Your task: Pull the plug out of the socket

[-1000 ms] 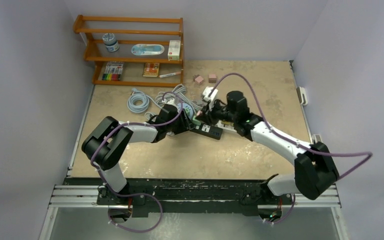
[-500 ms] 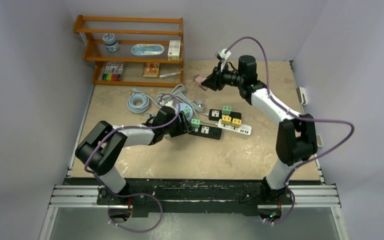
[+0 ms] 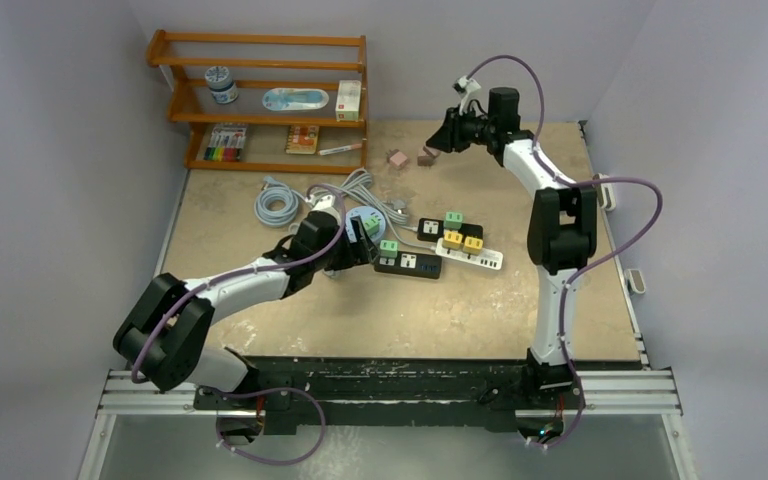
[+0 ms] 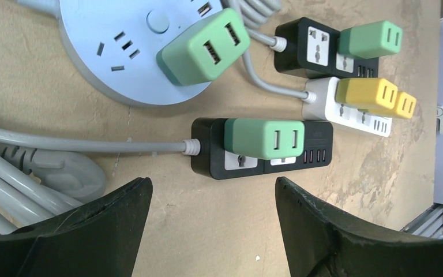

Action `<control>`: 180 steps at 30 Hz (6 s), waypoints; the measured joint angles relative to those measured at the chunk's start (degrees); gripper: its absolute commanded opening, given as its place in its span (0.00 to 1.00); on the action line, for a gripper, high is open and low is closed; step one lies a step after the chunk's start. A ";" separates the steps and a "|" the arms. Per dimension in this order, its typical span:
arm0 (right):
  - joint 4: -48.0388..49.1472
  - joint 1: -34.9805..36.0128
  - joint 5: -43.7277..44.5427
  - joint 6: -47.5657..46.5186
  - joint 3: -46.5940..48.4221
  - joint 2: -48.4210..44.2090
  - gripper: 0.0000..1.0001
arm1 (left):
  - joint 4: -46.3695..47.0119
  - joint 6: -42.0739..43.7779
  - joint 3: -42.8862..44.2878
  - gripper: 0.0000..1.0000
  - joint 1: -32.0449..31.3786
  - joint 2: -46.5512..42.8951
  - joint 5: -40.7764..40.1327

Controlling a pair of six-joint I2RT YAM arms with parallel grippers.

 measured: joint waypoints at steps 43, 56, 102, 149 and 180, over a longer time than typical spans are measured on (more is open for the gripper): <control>3.13 -2.43 -1.29 12.31 30.23 31.85 0.59 | -2.56 1.62 1.36 0.78 0.44 1.07 -0.37; 4.66 -1.49 1.57 11.19 21.11 26.56 0.78 | -2.67 1.64 1.66 0.78 0.44 1.09 -0.35; 22.38 -0.26 9.20 17.44 -7.98 8.24 0.41 | -2.62 1.44 1.99 0.78 0.44 1.07 -0.46; 16.39 2.78 15.37 7.54 -6.99 -0.68 0.43 | -2.80 1.42 1.88 0.78 0.44 0.81 -0.52; 1.03 14.56 31.74 -7.45 -10.86 4.07 0.56 | -1.60 0.92 1.75 0.78 0.48 0.81 -0.26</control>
